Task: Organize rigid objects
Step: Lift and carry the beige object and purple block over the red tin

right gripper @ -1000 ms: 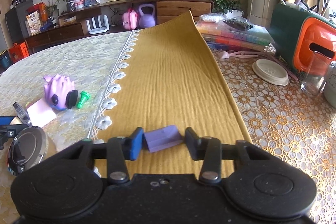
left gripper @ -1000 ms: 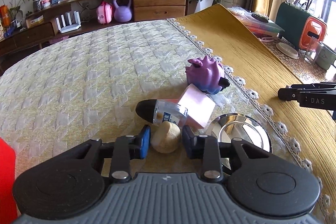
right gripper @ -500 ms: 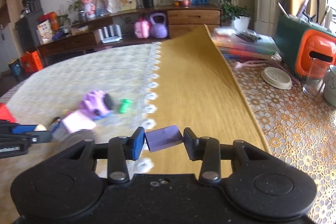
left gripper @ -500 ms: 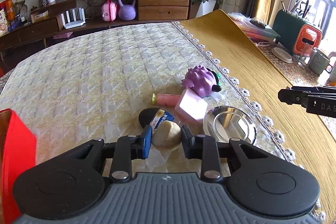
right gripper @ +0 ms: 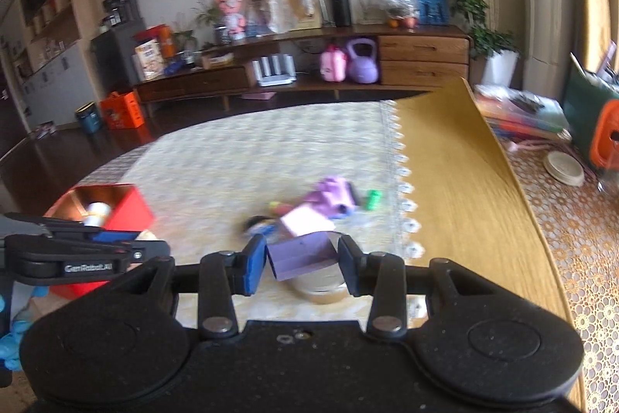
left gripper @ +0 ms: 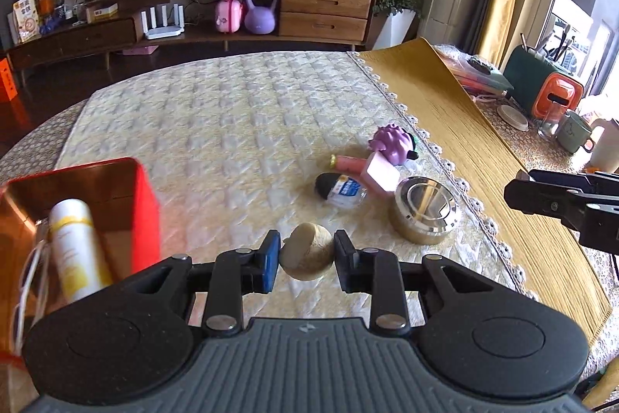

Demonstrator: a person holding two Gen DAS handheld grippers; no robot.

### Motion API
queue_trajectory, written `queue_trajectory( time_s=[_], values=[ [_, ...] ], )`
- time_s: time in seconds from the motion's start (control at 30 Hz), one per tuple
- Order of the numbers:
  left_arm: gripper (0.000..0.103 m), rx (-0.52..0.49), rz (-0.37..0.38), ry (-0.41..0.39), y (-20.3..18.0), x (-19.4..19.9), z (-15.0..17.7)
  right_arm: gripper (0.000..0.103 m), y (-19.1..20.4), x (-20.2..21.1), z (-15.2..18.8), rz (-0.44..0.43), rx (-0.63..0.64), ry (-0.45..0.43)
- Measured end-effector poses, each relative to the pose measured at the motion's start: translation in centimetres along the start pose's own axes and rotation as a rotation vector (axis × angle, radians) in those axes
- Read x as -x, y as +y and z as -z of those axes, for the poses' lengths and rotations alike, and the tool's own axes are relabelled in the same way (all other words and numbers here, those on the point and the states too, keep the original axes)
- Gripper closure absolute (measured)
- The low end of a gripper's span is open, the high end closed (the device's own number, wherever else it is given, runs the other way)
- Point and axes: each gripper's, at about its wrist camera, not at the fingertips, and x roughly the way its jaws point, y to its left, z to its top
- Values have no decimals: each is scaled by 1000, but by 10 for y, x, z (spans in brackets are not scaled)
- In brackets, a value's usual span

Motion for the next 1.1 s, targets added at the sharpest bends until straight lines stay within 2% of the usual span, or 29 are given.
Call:
queue_trajectory(
  time_s=[0.27,0.6,0.83,1.1],
  values=[
    [74,45,-32,-18,37,46,11,63,64,17,-5,-72,82,-9],
    [74,81,-86,-50,90,88,23,63,136,14,-4,-164,168,17],
    [74,105,-127,-59,130,100,30,63,181,-2,-2,-220,215,39],
    [74,139,-194,-57,178,95,30,63,216,-31,0,-231,276,74]
  ],
)
